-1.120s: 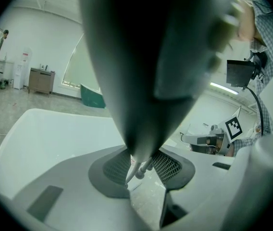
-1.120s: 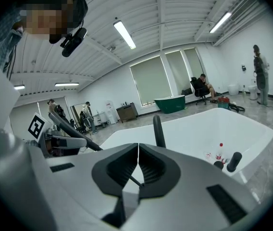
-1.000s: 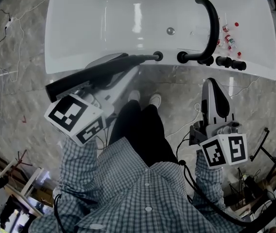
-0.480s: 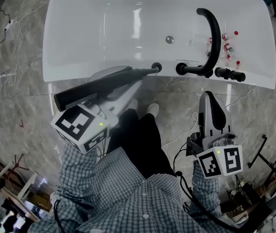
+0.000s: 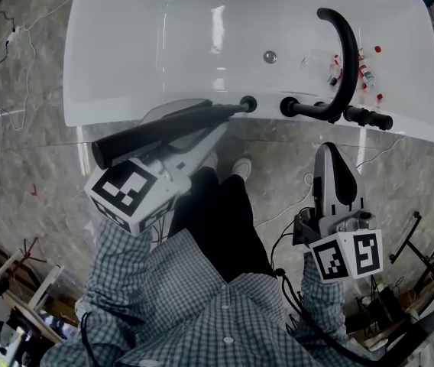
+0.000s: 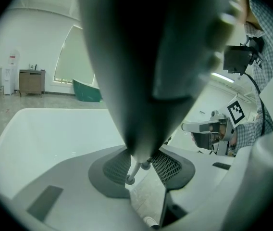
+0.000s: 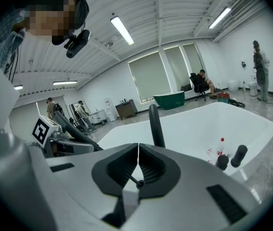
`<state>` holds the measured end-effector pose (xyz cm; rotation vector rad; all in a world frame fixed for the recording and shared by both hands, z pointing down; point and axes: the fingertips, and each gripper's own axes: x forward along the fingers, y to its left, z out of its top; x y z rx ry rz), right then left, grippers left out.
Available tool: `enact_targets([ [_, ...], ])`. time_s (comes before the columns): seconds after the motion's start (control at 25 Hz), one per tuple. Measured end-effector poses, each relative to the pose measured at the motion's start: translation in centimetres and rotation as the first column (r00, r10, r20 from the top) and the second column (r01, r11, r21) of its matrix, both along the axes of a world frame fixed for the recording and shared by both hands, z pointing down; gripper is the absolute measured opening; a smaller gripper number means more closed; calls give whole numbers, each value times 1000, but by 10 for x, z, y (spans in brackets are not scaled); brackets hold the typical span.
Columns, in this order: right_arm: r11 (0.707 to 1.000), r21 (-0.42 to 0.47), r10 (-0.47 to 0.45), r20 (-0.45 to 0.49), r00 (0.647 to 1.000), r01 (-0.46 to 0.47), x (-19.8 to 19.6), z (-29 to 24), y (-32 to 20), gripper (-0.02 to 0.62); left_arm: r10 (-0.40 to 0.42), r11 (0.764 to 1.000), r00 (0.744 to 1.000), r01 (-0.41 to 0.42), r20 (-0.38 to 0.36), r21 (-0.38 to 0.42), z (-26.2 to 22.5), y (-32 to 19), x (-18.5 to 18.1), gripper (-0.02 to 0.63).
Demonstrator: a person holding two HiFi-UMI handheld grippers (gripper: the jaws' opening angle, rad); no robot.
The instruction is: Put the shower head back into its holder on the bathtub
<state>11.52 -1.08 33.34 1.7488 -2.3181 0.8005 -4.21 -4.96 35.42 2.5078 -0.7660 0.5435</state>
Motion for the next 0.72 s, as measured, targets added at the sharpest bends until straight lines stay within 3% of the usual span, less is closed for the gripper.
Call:
enact_targets([
  [0.72,1000,-23,13,9,1000,-12,10,22,-14,18,14,1000,1000,-14,4,-26,35,-14,11,140],
])
